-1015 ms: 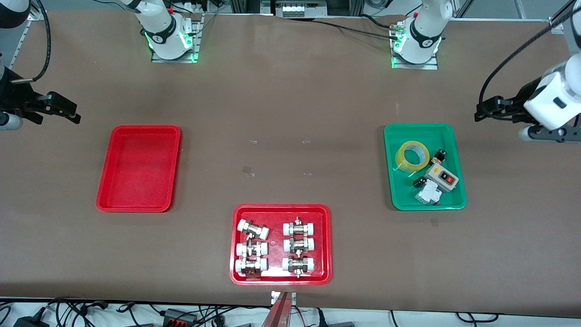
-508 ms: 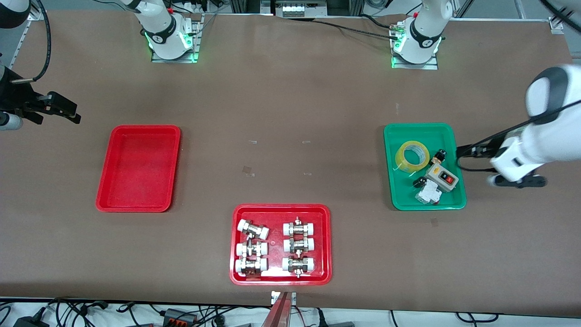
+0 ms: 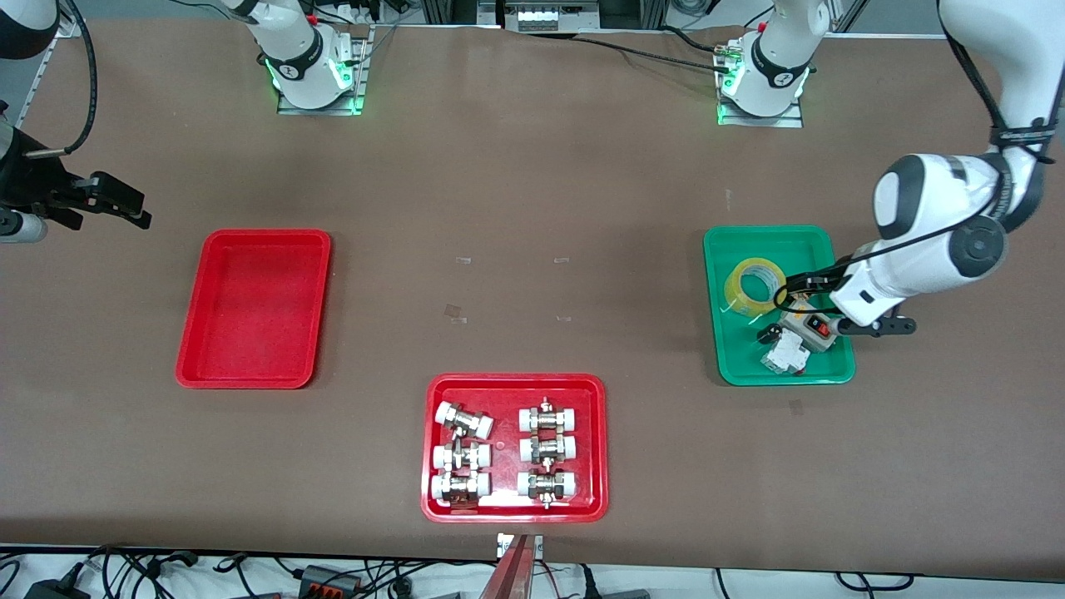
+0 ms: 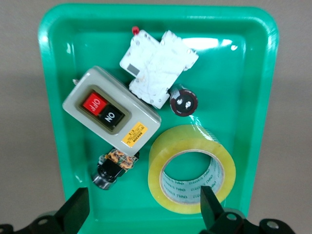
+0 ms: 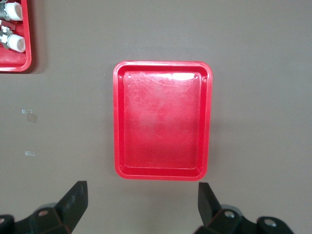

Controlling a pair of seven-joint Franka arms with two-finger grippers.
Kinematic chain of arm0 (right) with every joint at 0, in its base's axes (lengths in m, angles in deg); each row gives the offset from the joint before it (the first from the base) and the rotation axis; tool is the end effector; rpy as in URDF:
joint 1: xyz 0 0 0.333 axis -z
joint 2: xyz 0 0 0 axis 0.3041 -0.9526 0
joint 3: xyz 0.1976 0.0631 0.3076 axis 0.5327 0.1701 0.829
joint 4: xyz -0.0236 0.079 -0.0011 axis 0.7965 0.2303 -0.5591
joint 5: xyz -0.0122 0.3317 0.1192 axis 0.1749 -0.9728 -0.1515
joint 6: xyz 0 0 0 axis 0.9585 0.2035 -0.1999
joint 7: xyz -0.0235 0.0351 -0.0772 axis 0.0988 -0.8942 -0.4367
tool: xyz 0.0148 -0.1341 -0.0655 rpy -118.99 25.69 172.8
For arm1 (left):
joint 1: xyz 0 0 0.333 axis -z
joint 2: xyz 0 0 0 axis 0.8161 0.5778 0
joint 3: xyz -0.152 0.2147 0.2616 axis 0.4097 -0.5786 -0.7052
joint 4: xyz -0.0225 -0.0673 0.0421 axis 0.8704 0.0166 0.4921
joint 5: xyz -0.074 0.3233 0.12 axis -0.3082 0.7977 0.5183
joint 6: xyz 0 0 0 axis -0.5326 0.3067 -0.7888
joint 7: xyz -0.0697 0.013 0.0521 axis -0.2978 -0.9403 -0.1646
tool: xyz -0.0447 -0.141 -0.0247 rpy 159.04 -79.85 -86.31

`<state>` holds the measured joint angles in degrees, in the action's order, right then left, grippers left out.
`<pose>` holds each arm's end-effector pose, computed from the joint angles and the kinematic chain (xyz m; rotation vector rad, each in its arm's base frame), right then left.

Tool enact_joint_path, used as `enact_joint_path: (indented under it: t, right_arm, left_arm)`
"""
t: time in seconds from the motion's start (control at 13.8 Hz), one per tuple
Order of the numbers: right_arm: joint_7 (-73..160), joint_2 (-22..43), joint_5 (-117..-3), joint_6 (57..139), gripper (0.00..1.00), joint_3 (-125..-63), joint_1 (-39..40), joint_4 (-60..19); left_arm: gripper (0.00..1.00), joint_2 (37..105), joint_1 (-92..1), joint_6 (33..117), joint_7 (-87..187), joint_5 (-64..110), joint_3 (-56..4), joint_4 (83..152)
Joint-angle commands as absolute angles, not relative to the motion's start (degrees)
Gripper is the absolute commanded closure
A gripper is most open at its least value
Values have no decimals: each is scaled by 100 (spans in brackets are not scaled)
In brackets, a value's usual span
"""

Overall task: Left arm passes tape to right arm into tray
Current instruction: 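Move the left gripper over the tape roll in the green tray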

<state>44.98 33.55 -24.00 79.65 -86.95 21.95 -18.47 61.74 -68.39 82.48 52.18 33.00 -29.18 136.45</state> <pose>0.5230 -0.0201 0.5899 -3.1200 -0.0195 0.0060 0.5420 -0.0046 0.3193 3.0742 0.0850 -0.2863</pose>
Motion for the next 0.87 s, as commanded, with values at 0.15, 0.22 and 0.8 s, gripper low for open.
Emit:
enact_joint_path:
  t: [0.15,0.22,0.8]
  right_arm:
    - [4563,3365,-2348,7840,0,-8693,2175,-1801]
    - [4572,3365,-2348,7823,0,-8693,2184,-1801]
    - [4581,3339,-2348,7761,0,-8702,2201,-1818]
  left_arm:
    - [0,6027,-6885,8749,4693,3391,-2875,14183]
    - [0,6053,-6903,8977,4684,3391,-2875,14280]
    - [0,6326,-6885,9507,4508,3391,-2883,14553]
